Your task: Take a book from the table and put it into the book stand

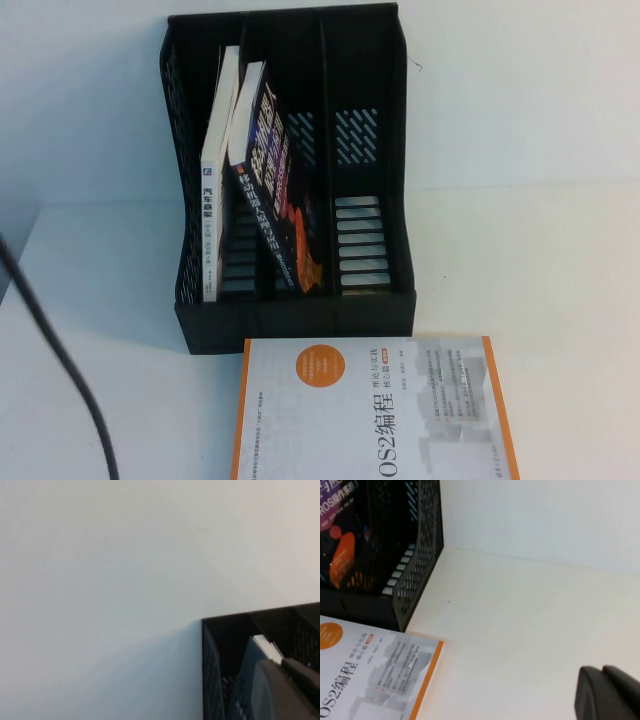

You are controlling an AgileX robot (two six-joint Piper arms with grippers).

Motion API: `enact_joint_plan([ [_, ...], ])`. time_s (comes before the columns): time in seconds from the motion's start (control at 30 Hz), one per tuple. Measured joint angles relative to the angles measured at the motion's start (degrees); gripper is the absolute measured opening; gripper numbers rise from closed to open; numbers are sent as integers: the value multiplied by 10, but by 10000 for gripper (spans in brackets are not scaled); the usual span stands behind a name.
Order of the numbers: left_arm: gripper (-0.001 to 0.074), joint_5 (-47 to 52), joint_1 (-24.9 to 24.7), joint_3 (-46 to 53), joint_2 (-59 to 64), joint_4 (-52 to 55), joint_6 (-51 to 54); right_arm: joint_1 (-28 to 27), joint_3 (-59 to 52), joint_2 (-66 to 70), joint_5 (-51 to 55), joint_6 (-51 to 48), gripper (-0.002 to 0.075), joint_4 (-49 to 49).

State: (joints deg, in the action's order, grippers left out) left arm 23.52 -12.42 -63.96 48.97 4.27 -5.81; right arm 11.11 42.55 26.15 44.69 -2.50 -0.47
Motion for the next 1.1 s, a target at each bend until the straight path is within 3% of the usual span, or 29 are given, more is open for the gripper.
enact_joint_plan([
  [0.17,-1,-145,0,188,-135,0,-2,0,-4,-32,21,29,-2,-3],
  [0.43,-1,-217,0,368,-219,0,-13,0,-108,-45,-52,56,-2,-3],
  [0.8,-1,-227,0,399,-220,0,-15,0,-239,-45,-81,65,-2,-3],
  [1.1,-1,-227,0,399,-220,0,-15,0,-252,-45,-99,66,-2,-3],
])
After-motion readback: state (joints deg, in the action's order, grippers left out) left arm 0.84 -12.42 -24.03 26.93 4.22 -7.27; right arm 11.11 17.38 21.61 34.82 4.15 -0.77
